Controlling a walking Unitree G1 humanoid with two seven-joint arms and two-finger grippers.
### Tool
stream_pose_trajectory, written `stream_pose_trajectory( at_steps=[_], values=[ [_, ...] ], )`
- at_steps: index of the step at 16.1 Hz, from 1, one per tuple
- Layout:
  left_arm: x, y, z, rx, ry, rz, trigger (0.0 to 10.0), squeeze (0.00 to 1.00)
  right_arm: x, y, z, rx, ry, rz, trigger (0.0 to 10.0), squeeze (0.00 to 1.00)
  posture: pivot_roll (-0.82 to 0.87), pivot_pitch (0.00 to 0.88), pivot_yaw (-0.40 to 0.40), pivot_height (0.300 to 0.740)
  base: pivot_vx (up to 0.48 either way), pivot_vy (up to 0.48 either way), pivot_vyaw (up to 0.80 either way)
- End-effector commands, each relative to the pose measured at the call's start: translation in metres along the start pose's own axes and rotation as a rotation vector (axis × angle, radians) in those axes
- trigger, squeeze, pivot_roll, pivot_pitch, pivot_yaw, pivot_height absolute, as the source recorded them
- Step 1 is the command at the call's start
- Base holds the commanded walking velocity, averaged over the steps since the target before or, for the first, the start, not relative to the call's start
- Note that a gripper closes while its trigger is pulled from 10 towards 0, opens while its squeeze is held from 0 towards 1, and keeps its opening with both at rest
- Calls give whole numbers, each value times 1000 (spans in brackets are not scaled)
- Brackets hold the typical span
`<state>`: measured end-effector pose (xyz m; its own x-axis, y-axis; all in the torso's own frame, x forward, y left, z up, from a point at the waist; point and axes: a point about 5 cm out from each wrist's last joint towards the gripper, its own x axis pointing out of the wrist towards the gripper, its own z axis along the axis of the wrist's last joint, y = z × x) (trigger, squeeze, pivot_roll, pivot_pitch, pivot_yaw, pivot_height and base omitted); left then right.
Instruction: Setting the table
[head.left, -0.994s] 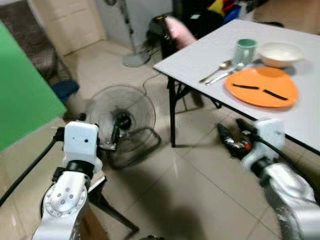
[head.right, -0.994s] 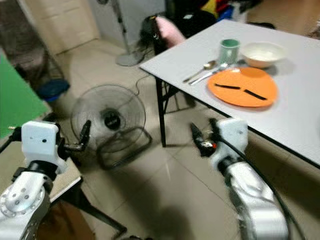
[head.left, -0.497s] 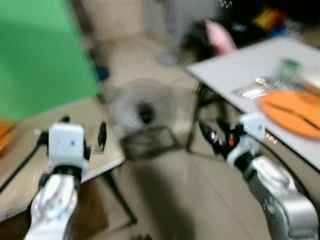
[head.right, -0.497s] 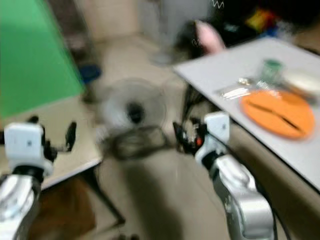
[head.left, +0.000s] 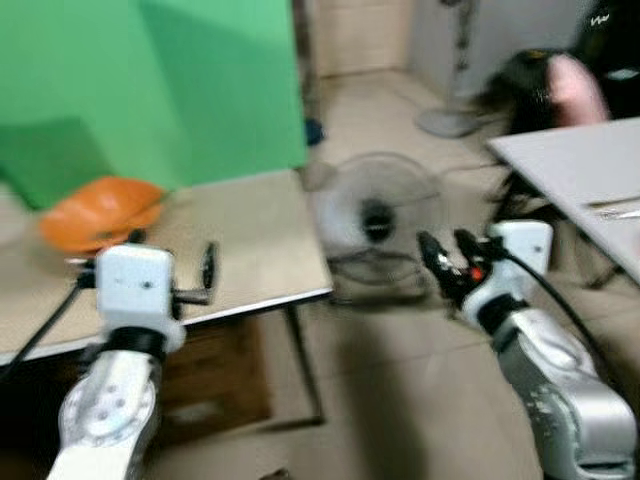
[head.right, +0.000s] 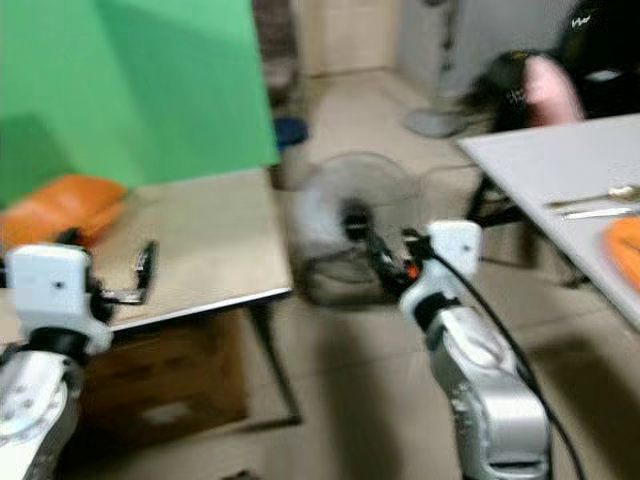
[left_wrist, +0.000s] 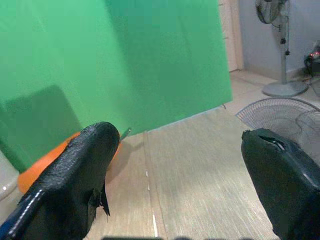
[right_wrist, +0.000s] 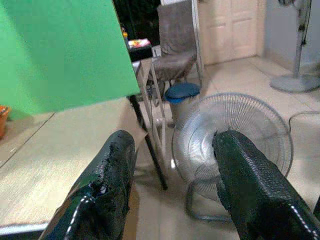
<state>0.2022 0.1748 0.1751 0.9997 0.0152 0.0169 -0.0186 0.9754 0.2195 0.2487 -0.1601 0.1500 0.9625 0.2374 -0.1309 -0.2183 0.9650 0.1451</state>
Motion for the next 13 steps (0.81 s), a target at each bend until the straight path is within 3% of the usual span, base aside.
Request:
stream_pose_trajectory(
  at_steps=[1, 10, 13],
  values=[
    [1, 3, 0, 11, 8, 2, 10000, 0, 0, 6, 0, 2, 7, 28, 10000, 0, -11, 0, 87, 740, 0, 394, 0],
    [-4, 9, -4, 15, 24, 13, 10000, 0, 6, 17, -1, -10, 16, 51, 10000, 0, 0, 0, 60, 740, 0, 387, 0],
    [-9, 9, -2, -29, 11, 35, 10000, 0, 10, 20, -1, -14, 25, 84, 10000, 0, 6, 0, 52, 740, 0, 0, 0]
  ],
)
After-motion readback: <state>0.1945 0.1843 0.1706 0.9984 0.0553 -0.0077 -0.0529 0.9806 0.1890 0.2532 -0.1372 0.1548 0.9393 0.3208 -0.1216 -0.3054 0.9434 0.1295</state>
